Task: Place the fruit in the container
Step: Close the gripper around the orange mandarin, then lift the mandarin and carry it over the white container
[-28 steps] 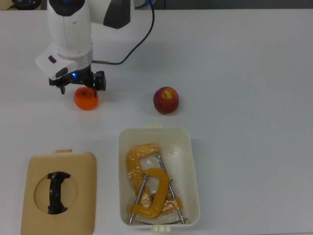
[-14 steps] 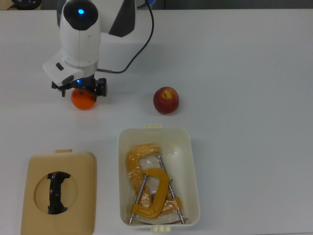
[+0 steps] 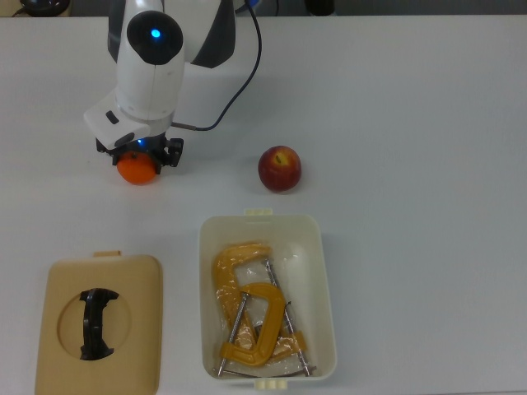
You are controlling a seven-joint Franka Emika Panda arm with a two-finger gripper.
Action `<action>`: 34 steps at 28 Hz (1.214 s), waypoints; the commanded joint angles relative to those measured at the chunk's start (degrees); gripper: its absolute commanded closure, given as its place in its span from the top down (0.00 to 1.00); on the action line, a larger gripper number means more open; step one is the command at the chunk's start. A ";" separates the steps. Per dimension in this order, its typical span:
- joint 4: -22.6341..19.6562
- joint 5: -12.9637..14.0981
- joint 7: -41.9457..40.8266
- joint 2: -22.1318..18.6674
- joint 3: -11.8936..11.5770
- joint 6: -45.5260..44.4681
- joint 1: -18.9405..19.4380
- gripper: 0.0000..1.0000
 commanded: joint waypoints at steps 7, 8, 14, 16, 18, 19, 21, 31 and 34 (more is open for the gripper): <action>0.69 5.40 2.47 -7.50 -0.08 0.24 0.84 0.00; 1.57 7.07 2.47 -8.03 -0.08 -0.38 1.11 0.00; 15.00 17.18 7.10 -7.51 -0.25 -7.68 3.47 0.00; 16.78 17.19 10.28 -7.15 -0.25 -7.33 4.53 0.00; 18.27 16.75 13.27 -6.37 -0.25 -6.63 5.67 0.00; 19.84 16.67 16.24 -5.40 -0.25 -5.67 6.98 0.00; 20.82 16.49 19.24 -4.70 -0.25 -4.43 7.78 0.00; 29.07 4.46 41.82 6.45 -0.17 1.28 13.05 0.00; 30.66 3.05 44.91 8.66 -0.25 1.28 14.11 0.24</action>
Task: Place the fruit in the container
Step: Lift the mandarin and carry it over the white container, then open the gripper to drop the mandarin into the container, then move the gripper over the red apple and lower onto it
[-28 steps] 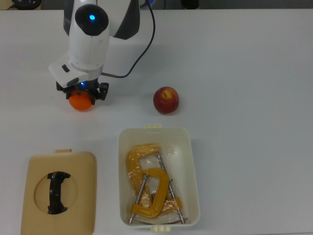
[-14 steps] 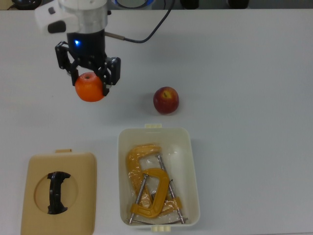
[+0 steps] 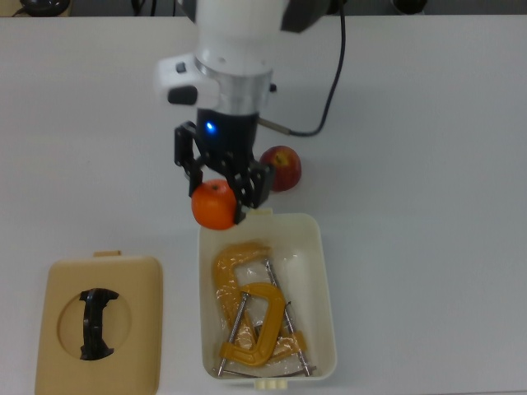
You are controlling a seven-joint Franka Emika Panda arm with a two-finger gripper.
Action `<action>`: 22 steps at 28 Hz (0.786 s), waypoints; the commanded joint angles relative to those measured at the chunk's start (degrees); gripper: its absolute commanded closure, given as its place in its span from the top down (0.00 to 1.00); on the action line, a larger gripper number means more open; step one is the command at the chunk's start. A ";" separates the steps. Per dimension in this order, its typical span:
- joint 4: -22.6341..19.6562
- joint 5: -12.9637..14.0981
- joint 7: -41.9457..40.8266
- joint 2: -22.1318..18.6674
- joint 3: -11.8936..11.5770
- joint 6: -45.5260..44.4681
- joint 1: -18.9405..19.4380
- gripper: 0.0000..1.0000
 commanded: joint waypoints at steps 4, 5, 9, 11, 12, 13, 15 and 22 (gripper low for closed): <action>5.58 -6.67 9.86 6.18 -0.65 -0.02 3.92 1.00; 5.58 -7.81 11.01 6.27 -0.65 -0.02 4.01 1.00; 5.40 -9.67 12.86 6.09 -0.13 -0.46 4.19 1.00; 5.40 -9.58 12.60 5.83 0.05 -0.63 4.19 1.00; 5.40 -9.41 12.34 5.31 0.05 -0.64 4.19 1.00; 5.14 -9.15 11.81 4.69 0.05 -0.81 4.10 1.00; 1.73 -7.92 5.25 1.01 0.22 -3.00 3.58 1.00; -4.44 7.55 -22.44 -7.00 0.84 -15.46 2.78 1.00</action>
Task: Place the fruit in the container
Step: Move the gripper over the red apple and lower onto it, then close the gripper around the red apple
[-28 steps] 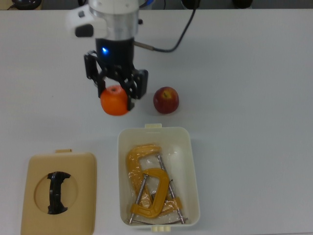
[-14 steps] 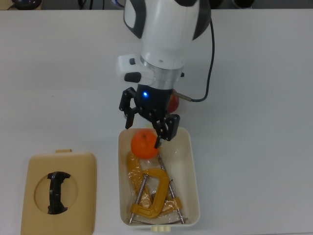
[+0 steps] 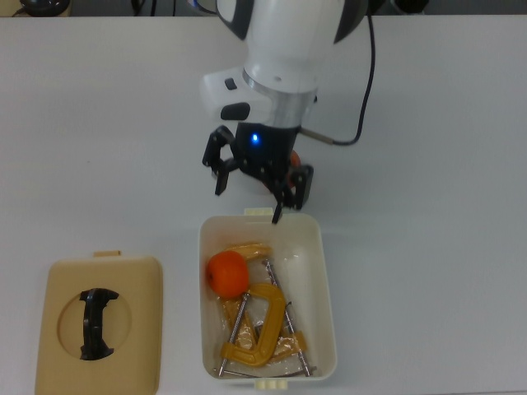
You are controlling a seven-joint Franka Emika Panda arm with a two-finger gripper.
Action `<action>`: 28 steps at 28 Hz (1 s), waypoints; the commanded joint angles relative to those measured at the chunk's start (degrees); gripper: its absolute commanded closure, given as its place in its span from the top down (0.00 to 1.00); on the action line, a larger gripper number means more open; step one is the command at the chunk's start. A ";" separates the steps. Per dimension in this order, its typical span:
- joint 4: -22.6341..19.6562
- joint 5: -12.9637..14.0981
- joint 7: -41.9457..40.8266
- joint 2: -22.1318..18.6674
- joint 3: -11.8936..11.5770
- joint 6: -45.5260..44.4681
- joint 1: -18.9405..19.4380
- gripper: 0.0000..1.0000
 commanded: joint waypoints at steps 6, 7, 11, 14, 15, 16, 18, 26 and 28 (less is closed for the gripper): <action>-8.37 9.37 -22.33 -8.21 1.01 -15.21 -0.37 1.00; -9.43 9.37 -22.24 -8.21 1.28 -14.95 -0.37 1.00; -14.17 8.41 -21.98 -7.77 3.21 -10.83 0.07 1.00; -16.99 7.18 -21.19 -7.68 3.39 -7.75 0.86 1.00; -17.95 6.57 -20.66 -7.68 3.39 -6.96 1.38 1.00; -19.44 5.17 -19.35 -7.59 3.39 -5.73 2.34 1.00; -20.51 4.19 -17.94 -7.42 3.47 -4.58 2.79 1.00; -22.27 1.82 -16.09 -4.87 3.56 -0.89 2.88 1.00; -22.36 -0.11 -14.86 -3.55 3.56 0.17 2.88 1.00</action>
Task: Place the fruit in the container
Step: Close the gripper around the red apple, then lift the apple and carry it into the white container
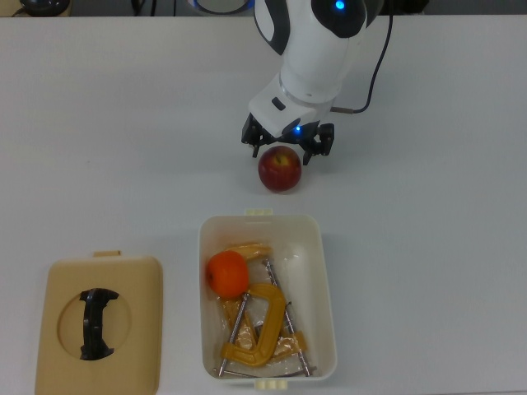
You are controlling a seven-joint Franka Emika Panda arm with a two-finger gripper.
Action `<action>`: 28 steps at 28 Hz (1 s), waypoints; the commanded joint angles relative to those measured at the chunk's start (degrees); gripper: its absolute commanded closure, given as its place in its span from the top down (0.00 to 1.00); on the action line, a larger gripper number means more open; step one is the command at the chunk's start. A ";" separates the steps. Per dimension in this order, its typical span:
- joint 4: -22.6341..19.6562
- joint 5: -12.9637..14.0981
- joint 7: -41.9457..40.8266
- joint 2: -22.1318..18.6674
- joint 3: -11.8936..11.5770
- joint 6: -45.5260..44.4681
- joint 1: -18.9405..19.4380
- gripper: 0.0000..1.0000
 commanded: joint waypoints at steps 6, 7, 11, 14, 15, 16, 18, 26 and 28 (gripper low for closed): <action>-1.21 -5.08 4.49 3.28 -0.23 5.06 0.01 0.76; -1.12 -5.08 4.49 3.46 -0.23 5.23 0.01 0.61; -0.33 -5.08 7.99 3.11 -0.23 5.41 0.09 0.00; 1.16 -4.99 9.06 1.36 -0.23 5.23 0.09 0.00; 1.34 -4.90 9.23 0.74 -0.32 5.23 0.09 0.00; 1.43 -4.64 9.23 0.22 -0.32 5.23 0.09 0.00; 3.70 -3.85 9.50 -0.58 -0.75 4.97 -0.34 0.00; 11.70 -0.51 10.81 -0.32 -1.55 4.88 -1.93 0.00; 13.98 -0.07 12.39 0.12 -1.90 5.14 -2.45 0.00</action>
